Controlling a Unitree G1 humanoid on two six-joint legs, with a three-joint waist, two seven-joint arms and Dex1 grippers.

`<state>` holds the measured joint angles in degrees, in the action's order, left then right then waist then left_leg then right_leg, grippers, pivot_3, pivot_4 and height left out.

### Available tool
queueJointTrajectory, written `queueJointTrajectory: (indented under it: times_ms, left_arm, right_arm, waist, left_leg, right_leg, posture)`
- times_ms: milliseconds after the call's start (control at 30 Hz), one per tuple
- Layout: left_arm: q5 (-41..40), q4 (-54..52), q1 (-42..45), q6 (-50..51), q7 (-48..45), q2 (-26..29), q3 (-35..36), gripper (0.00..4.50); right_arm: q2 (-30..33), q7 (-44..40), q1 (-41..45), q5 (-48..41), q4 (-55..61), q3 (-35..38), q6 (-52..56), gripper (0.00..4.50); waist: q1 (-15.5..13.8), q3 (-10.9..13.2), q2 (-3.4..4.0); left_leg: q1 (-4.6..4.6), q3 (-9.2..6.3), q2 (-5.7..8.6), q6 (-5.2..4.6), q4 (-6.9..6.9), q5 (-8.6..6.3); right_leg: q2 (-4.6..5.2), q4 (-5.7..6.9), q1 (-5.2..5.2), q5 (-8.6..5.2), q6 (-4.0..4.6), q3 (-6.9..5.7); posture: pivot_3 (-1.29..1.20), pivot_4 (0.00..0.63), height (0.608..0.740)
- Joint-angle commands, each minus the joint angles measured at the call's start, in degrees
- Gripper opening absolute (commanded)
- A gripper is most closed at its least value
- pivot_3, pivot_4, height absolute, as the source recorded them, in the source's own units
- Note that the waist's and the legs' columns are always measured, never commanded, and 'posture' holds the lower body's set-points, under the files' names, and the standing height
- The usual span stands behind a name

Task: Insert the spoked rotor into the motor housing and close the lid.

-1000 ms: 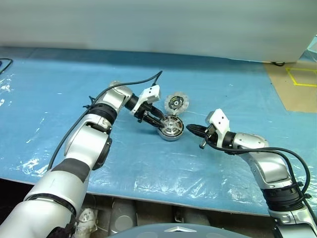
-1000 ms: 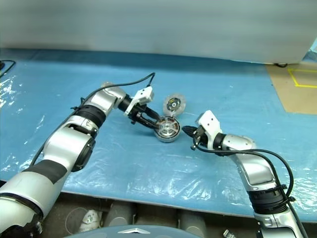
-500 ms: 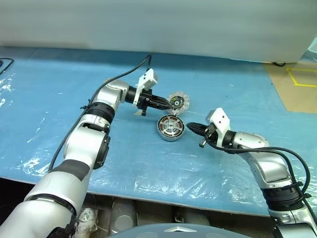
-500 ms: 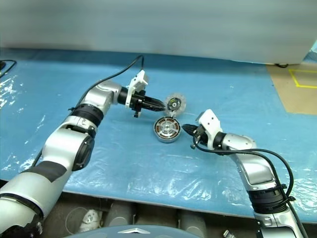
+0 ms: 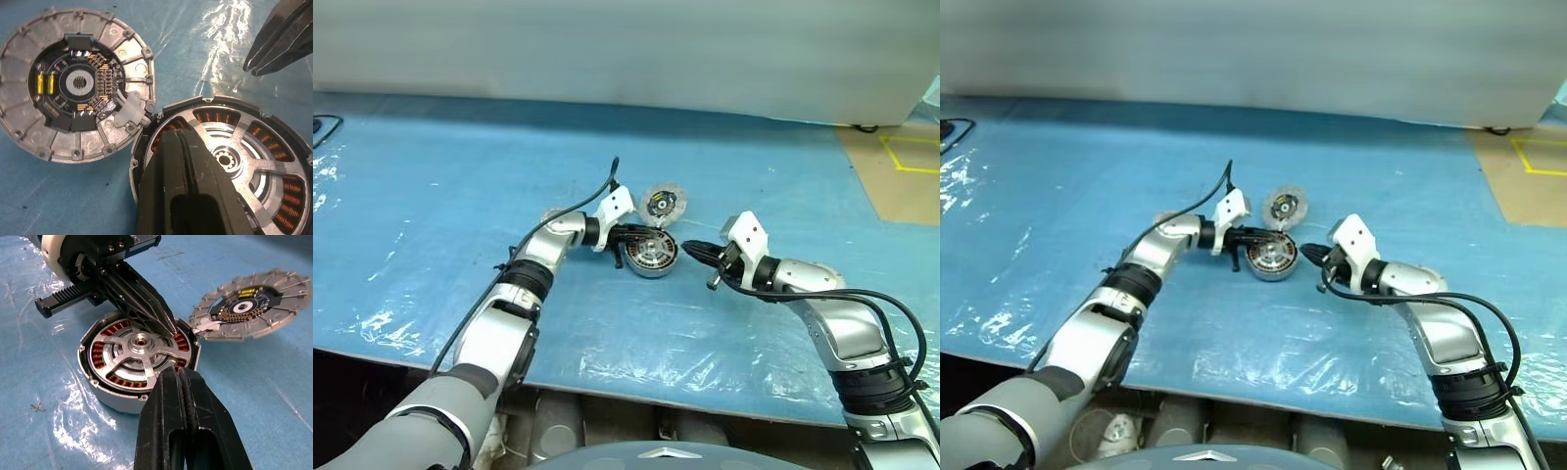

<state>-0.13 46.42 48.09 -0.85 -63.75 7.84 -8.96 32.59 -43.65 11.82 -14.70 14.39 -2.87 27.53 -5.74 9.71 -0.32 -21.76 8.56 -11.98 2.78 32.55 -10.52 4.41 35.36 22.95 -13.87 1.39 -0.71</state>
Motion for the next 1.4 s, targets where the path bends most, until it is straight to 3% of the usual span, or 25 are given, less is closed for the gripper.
queueJointTrajectory:
  times_ms: [33,167,300,500,767,933,1167,1400]
  left_arm:
    - [-5.46,-3.45,-0.43,3.96,-1.32,-0.55,3.03,0.02]
    - [-16.29,-6.09,2.06,10.08,-2.93,-0.55,11.21,0.02]
    - [-17.84,-1.81,4.71,9.33,-0.89,1.67,14.59,0.02]
    - [-8.84,14.93,9.7,-4.51,18.46,4.22,14.23,0.02]
    - [0.95,25.97,14.88,-10.11,42.11,0.32,10.77,0.02]
    - [-4.82,27.15,16.99,-4.96,23.67,-4.42,14.82,0.02]
    - [-8.86,27.77,18.87,2.93,14.69,-7.64,18.76,0.02]
    - [-14.55,25.52,19.12,5.19,6.93,-6.16,24.12,0.02]
  right_arm:
    - [0.41,-0.23,0.7,-0.98,1.0,1.63,-1.26,0.0]
    - [-0.24,-0.73,1.25,-2.09,0.86,1.88,-1.66,0.0]
    - [-0.44,-1.46,1.21,-3.86,1.64,2.08,-1.27,0.0]
    - [-0.75,-0.85,1.39,-4.78,2.86,1.59,-0.56,0.0]
    - [-1.01,-0.26,1.28,-4.75,4.36,1.11,0.31,0.0]
    - [-0.86,0.68,0.72,-4.81,6.06,1.4,1.22,0.0]
    - [-0.91,2.3,-1.17,-4.94,8.59,2.04,2.32,0.0]
    - [-1.22,4.31,-1.54,-4.52,7.17,3.28,2.01,0.0]
  waist:
    - [0.01,0.0,0.0]
    - [0.07,0.01,0.0]
    - [0.17,0.0,0.0]
    - [0.12,0.0,0.0]
    - [-0.29,0.01,-0.01]
    - [-0.33,0.01,-0.02]
    - [0.1,0.01,-0.02]
    - [0.06,0.01,-0.02]
  left_leg:
    - [0.0,0.0,0.0,0.0,0.0,0.0]
    - [-0.07,0.01,0.0,0.0,0.02,0.0]
    - [-0.05,0.01,-0.01,0.0,0.0,0.0]
    - [-0.08,0.0,0.03,-0.01,-0.02,0.01]
    - [-0.35,-0.18,0.1,0.04,0.01,0.0]
    - [-0.35,-0.19,0.15,0.05,0.0,0.0]
    - [-0.28,-0.17,0.13,0.05,-0.06,0.0]
    - [-0.29,-0.15,0.14,0.04,-0.08,0.0]
  right_leg:
    - [0.0,0.01,0.0,0.0,0.0,0.0]
    - [-0.01,0.03,0.09,-0.01,0.01,0.01]
    - [-0.03,0.04,0.1,-0.01,0.02,0.01]
    - [-0.03,-0.05,0.09,0.12,-0.21,0.01]
    - [-0.03,-0.33,0.07,0.33,-0.56,-0.08]
    - [0.0,-0.4,0.05,0.38,-0.65,-0.06]
    - [0.0,-0.42,0.05,0.38,-0.64,-0.03]
    - [0.01,-0.47,0.05,0.38,-0.64,-0.02]
  posture:
    - [0.0,0.15,0.74]
    - [0.0,0.15,0.74]
    - [0.0,0.15,0.74]
    - [0.0,0.15,0.74]
    - [0.0,0.15,0.74]
    - [0.0,0.15,0.74]
    - [0.0,0.15,0.74]
    - [0.0,0.15,0.74]
